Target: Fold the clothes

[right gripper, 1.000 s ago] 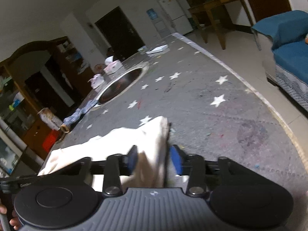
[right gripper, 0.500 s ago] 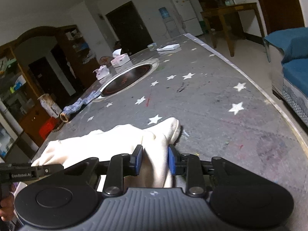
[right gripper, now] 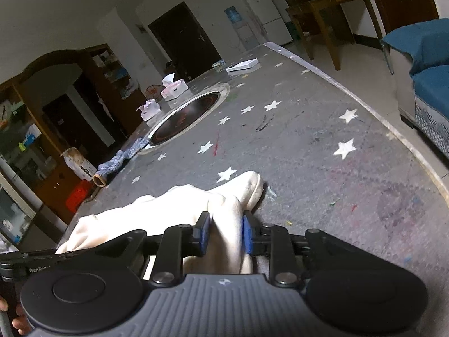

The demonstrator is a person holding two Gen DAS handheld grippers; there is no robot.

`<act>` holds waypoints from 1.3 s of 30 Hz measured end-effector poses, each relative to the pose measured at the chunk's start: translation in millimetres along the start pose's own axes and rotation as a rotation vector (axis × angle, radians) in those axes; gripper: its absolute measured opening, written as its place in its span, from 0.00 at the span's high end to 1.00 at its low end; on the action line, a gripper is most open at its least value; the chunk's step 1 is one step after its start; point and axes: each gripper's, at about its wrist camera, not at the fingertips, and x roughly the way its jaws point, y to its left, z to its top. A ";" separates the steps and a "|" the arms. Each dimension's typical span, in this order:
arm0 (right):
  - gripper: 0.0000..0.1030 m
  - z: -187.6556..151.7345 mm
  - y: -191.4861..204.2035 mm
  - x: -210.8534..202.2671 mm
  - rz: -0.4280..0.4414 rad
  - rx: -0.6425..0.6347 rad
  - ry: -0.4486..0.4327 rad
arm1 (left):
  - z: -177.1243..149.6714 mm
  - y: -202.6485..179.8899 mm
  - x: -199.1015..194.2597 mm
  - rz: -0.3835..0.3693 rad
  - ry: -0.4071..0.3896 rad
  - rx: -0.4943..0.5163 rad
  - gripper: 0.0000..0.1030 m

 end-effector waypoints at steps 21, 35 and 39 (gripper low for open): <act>0.90 0.6 20.9 -15.3 -0.034 -0.085 -0.057 | -2.3 -9.9 -6.2 0.040 -0.019 0.046 0.78; 0.91 7.6 35.5 -35.3 -0.025 -0.150 -0.113 | 0.3 -20.7 -16.8 0.027 -0.044 0.078 0.80; 0.91 8.5 36.4 -39.6 -0.039 -0.163 -0.121 | 0.7 -26.2 -15.9 0.018 -0.042 0.089 0.80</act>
